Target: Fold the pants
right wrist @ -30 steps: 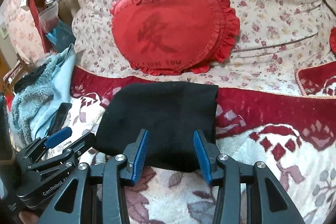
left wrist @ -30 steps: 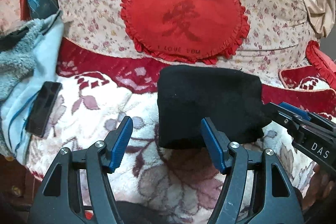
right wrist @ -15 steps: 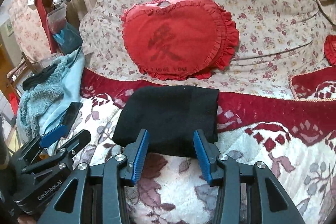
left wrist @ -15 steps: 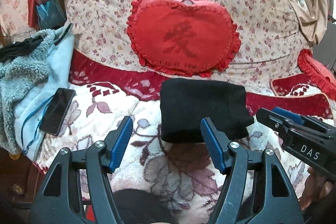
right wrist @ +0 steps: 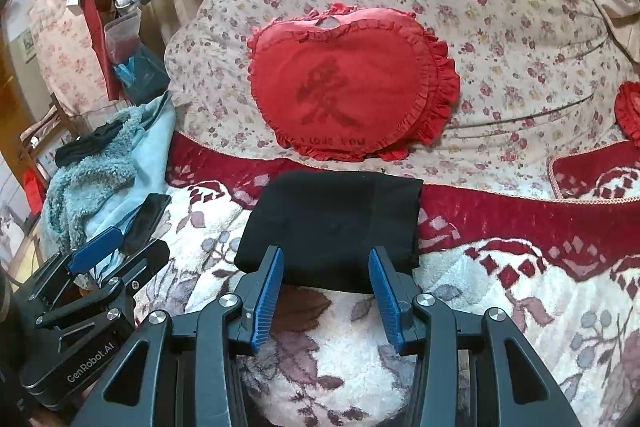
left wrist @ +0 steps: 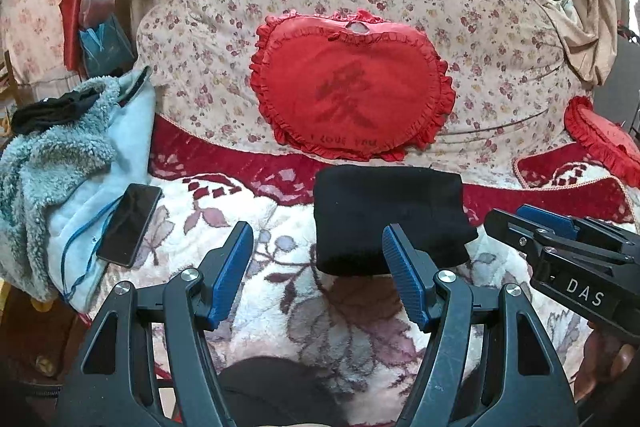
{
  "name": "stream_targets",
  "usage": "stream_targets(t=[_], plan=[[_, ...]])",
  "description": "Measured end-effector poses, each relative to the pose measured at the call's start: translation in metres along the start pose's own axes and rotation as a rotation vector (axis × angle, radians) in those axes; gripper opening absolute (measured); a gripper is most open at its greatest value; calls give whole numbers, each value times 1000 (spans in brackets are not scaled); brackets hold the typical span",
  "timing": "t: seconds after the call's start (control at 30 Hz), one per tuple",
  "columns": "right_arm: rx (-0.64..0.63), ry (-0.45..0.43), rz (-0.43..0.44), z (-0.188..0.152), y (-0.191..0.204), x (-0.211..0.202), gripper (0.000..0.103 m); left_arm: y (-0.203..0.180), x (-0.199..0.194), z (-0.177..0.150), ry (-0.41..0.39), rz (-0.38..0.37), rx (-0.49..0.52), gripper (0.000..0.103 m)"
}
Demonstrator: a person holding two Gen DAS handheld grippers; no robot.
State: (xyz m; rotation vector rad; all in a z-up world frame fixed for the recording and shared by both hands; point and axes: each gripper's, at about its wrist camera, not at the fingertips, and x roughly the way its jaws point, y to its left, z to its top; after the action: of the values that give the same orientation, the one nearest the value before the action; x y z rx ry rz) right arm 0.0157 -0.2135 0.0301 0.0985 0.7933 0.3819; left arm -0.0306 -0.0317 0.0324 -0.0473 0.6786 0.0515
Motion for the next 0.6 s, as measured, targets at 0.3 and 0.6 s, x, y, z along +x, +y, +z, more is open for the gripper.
stream_targets(t=[0.3, 0.6], plan=[[-3, 18, 7, -2, 1, 4, 43, -2, 1, -2, 14, -1, -3, 67], [-1, 35, 12, -3, -1, 10, 43, -3, 5, -3, 20, -1, 1, 67]])
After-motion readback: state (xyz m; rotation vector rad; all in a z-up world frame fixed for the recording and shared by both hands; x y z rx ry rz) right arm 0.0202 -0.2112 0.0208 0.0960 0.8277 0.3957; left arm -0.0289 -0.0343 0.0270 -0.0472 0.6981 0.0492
